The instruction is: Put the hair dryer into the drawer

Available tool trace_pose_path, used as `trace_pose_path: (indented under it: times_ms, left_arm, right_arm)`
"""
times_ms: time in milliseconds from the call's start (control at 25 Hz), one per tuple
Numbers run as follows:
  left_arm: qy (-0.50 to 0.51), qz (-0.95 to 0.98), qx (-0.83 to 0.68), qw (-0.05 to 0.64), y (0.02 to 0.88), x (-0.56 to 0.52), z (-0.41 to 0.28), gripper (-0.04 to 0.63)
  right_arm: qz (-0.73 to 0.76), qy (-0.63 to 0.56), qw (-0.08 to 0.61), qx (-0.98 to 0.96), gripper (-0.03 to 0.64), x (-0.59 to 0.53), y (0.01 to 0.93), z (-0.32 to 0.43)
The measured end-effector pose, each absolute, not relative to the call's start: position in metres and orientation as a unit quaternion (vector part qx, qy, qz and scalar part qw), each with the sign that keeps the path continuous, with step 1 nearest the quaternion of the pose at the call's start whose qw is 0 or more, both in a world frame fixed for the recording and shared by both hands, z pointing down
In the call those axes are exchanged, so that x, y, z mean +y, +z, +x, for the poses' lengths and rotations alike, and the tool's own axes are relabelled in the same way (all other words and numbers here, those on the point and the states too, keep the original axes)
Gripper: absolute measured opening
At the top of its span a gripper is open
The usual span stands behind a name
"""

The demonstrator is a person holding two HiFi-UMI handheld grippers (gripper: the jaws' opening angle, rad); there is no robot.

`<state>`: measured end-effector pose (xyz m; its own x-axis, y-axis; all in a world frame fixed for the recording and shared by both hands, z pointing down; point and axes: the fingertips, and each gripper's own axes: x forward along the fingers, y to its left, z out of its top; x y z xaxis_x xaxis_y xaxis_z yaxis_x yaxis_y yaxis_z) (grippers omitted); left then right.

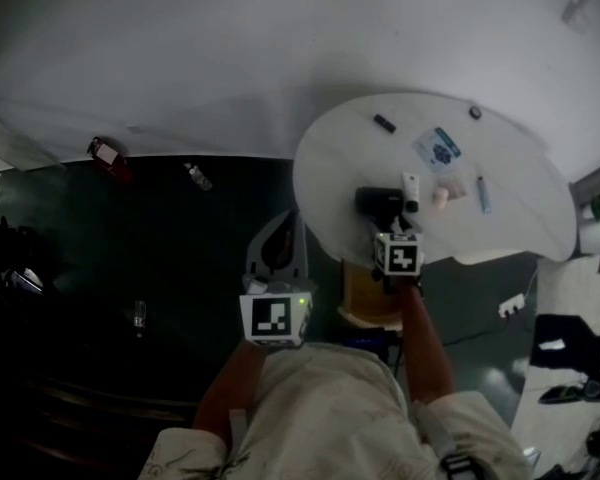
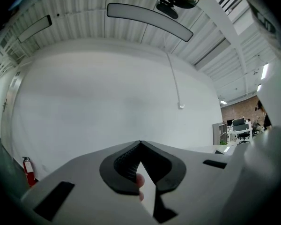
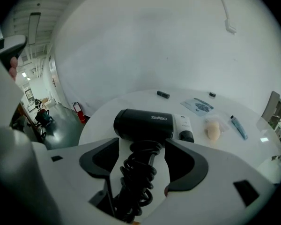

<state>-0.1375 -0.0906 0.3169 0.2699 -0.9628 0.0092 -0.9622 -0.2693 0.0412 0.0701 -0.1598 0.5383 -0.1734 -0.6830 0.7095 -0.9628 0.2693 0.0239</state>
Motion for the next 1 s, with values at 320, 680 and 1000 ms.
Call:
trace_pose_path:
  times_ms: [320, 680, 1000]
  left_arm:
    - [-0.003, 0.789, -0.614, 0.026, 0.322, -0.093, -0.143, 0.002]
    - [0.0, 0.79, -0.613, 0.03, 0.327, -0.094, -0.141, 0.002]
    - [0.003, 0.79, -0.612, 0.04, 0.332, -0.094, -0.14, 0.002]
  right_arm:
    - [0.539, 0.269, 0.355, -0.715, 0.302, -0.165, 0.566, 0.073]
    - [0.515, 0.371, 0.337, -0.696, 0.307, -0.164, 0.593, 0.066]
    - [0.55, 0.405, 0.375, -0.627, 0.305, -0.148, 0.598, 0.08]
